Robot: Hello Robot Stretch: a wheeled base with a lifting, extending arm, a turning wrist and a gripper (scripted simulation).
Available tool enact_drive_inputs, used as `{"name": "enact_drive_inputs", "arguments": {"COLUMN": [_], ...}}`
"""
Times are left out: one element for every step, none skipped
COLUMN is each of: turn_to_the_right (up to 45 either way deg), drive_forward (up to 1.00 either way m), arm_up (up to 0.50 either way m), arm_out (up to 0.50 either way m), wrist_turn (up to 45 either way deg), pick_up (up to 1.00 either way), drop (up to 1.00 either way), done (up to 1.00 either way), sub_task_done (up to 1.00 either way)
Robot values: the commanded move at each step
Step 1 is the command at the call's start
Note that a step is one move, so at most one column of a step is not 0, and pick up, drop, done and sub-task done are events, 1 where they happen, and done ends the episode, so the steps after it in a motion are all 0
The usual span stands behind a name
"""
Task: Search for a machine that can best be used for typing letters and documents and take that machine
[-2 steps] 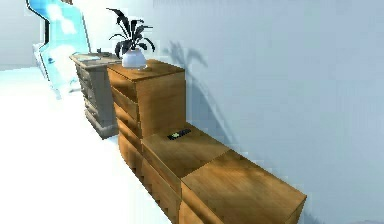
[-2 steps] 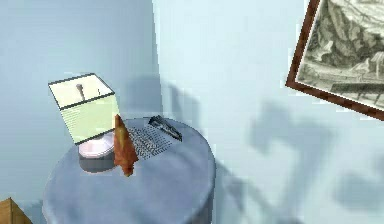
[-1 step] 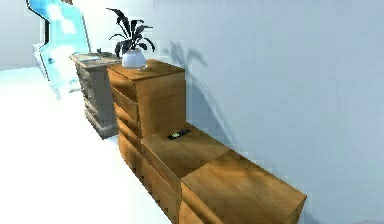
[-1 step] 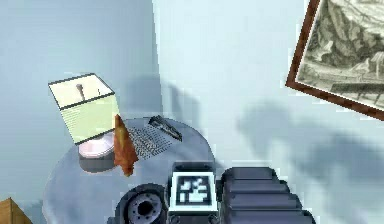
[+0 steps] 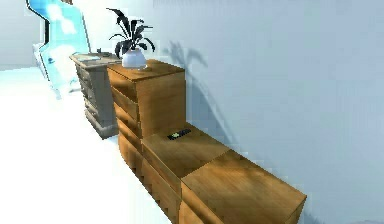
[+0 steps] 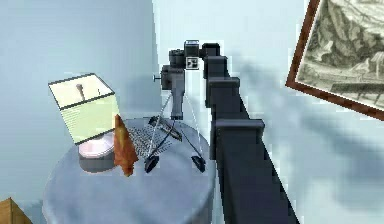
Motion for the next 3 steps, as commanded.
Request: {"name": "enact_drive_inputs", "arguments": {"turn_to_the_right": [0.0,0.0,0.0], "drive_forward": [0.00,0.00,0.00], "arm_up": [0.00,0.00,0.00], "arm_out": [0.00,0.00,0.00], "wrist_turn": [45.0,45.0,30.0], "pick_up": [0.00,0.00,0.00], "drop": [0.00,0.00,0.00], "done": [0.00,0.00,0.00], "sub_task_done": [0.00,0.00,0.00]}}
